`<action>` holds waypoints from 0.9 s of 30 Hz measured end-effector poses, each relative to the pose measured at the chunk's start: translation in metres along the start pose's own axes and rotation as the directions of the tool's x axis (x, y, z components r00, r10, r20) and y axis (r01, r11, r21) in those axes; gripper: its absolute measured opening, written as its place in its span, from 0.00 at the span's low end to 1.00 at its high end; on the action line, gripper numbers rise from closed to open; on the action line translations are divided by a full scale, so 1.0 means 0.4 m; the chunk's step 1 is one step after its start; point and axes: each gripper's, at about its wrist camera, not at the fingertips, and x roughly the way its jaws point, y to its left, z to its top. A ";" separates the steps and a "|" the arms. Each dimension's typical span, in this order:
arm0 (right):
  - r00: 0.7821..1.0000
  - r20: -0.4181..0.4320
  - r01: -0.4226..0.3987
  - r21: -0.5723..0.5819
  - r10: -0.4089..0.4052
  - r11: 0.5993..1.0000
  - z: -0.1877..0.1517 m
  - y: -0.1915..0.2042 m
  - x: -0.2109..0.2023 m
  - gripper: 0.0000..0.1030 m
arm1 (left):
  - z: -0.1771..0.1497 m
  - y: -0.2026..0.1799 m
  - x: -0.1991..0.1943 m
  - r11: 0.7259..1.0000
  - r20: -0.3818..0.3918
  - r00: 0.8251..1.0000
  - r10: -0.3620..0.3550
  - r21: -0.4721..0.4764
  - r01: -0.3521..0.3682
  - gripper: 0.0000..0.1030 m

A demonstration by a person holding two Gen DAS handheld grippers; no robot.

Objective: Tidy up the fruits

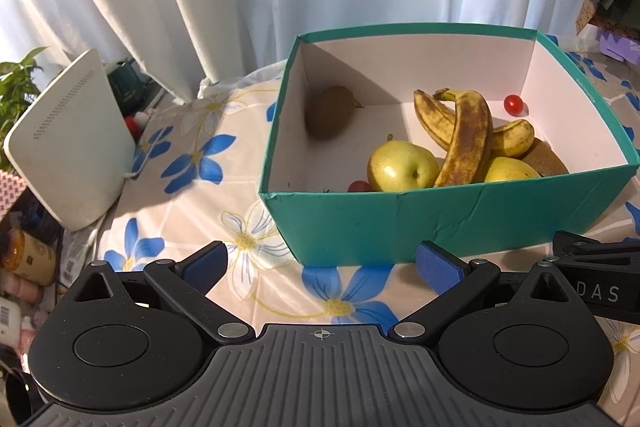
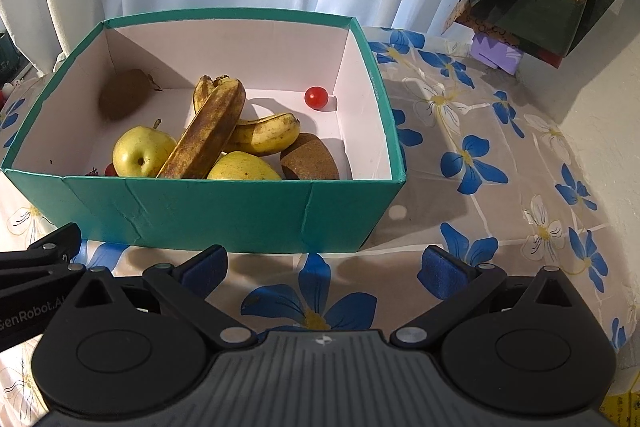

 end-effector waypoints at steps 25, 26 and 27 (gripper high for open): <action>1.000 -0.020 -0.002 0.004 0.002 1.000 0.000 -0.018 0.014 1.00 | 0.005 -0.016 -0.005 1.000 -0.005 1.000 -0.021 0.022 0.021 1.00; 1.000 -0.021 -0.002 0.003 0.002 1.000 0.000 -0.018 0.014 1.00 | 0.005 -0.017 -0.005 0.999 -0.005 1.000 -0.022 0.023 0.022 1.00; 1.000 -0.021 -0.002 0.003 0.002 1.000 0.000 -0.018 0.014 1.00 | 0.006 -0.017 -0.005 0.999 -0.004 1.000 -0.023 0.023 0.023 1.00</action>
